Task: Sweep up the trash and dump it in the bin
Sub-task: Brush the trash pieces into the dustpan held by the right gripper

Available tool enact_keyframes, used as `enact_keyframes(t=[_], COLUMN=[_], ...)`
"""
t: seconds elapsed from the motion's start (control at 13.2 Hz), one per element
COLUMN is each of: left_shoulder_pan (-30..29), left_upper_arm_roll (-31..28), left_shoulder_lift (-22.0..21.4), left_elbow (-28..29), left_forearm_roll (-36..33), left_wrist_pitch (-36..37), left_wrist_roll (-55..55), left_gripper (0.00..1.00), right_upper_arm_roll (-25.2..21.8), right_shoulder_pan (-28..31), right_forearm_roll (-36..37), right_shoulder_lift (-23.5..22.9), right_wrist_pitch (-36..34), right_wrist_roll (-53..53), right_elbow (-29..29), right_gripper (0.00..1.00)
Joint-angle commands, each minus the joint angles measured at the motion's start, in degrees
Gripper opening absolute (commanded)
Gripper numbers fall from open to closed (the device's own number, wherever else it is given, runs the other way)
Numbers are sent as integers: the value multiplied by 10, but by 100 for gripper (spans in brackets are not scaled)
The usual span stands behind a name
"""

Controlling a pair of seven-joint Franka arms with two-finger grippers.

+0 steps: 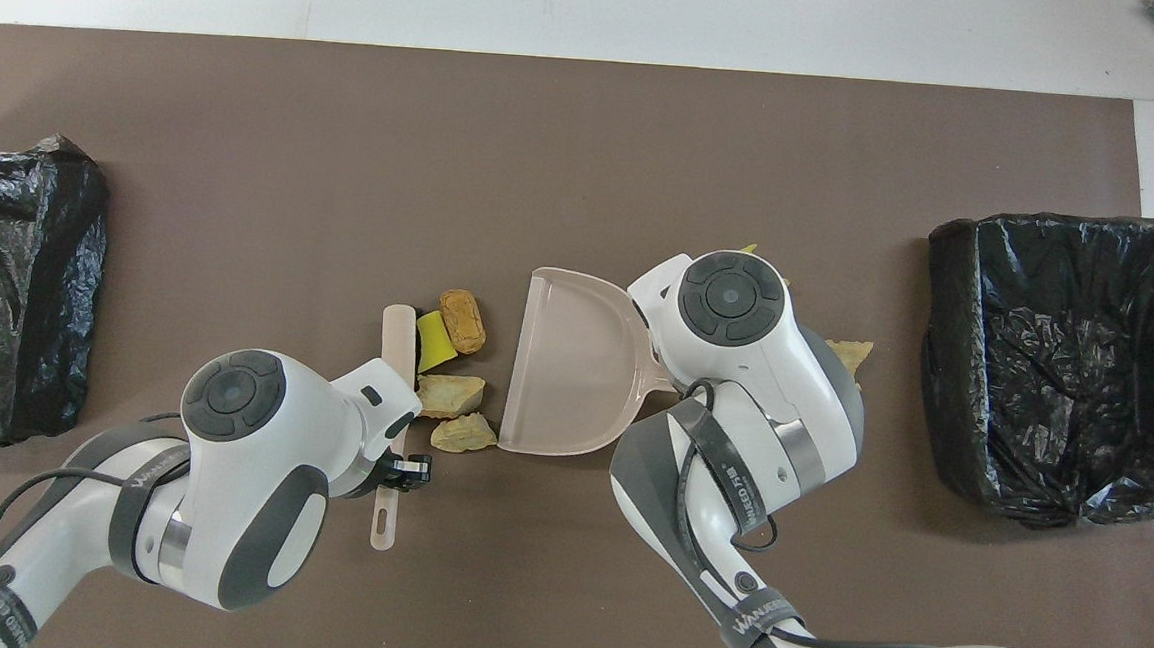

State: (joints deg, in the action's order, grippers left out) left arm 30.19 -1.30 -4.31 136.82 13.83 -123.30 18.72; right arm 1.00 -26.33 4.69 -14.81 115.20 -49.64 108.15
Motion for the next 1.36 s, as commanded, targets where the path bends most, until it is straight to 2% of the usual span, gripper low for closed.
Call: enact_keyframes(t=[0.0,0.68,0.91,1.06,1.29], left_shoulder_pan=[43,149,147,136,89], left_upper_arm_roll=[-8,-6,-7,-12,-13], left_shoulder_lift=[11,48,42,33,35], left_elbow=[-17,-116,-142,-153,-157], left_forearm_roll=[40,103,100,96,57], left_wrist_pitch=[-23,-27,-13,20,58], left_wrist_roll=[27,82,129,136,123], left_gripper=[0,0,0,0,0], right_upper_arm_roll=[1,1,1,1,1], right_shoulder_pan=[1,4,4,4,4], right_forearm_roll=[-11,-10,-10,-10,-10], right_shoulder_lift=[3,3,4,4,4], right_wrist_pitch=[12,7,6,6,7], right_wrist_roll=[0,-5,-5,-4,-5], right_elbow=[8,8,9,9,9], right_gripper=[0,0,0,0,0])
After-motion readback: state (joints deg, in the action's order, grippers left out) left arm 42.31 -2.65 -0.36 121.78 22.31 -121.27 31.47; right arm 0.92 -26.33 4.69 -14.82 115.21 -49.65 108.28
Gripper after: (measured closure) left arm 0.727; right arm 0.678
